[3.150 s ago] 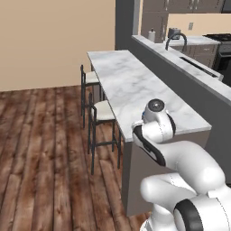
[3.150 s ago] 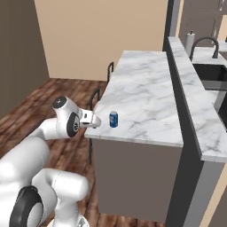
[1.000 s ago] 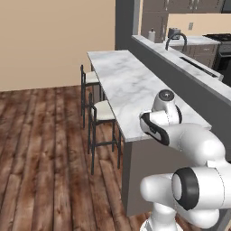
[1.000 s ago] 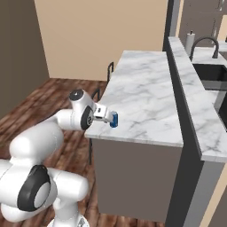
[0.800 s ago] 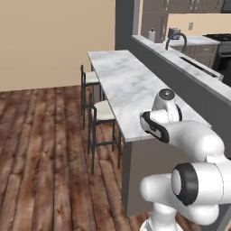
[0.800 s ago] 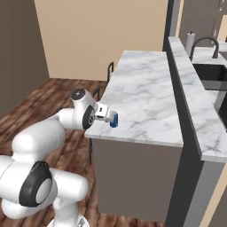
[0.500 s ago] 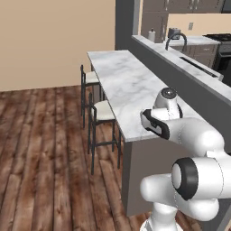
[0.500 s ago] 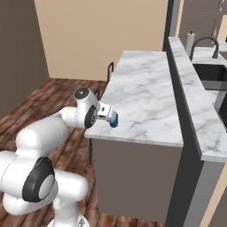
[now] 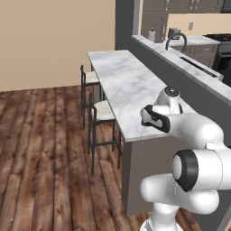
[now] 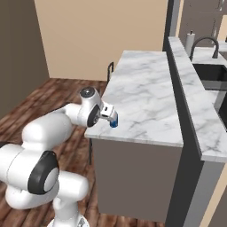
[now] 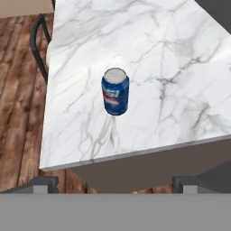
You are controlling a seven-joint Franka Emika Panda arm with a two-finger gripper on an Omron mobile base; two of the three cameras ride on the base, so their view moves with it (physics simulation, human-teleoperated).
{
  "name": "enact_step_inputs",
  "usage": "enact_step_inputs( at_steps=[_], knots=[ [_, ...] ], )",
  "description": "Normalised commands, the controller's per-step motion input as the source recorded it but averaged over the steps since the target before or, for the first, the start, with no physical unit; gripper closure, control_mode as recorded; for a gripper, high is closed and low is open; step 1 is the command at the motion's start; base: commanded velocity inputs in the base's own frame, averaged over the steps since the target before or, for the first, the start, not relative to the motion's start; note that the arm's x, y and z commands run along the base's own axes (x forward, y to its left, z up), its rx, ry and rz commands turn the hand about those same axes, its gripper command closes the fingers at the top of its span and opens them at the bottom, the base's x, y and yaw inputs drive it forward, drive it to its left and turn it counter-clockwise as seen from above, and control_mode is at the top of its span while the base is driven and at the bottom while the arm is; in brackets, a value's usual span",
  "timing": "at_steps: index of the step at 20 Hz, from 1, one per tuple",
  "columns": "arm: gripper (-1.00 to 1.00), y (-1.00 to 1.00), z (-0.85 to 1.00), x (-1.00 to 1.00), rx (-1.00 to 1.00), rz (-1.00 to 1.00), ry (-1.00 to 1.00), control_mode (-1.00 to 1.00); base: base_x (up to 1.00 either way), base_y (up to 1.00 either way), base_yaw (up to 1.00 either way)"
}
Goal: Four empty soda cans are scattered around the kitchen. Gather all the cans and cluster them next to the stove for recycling.
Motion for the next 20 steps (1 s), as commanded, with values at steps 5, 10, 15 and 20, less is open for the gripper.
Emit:
enact_step_inputs(
  at_steps=[5,10,15,20],
  knots=[
    [-1.00,0.00,-0.07,0.14,0.06,0.00,0.00,-1.00,0.00,0.00,0.00],
    [-1.00,0.00,-0.04,0.05,0.02,0.00,0.00,-1.00,0.00,0.00,0.00],
    [-1.00,0.00,0.00,0.00,0.00,0.00,-0.02,-1.00,0.00,0.00,0.00],
    [-1.00,0.00,0.00,0.00,0.00,0.00,-0.04,-1.00,0.00,0.00,0.00]
  ],
)
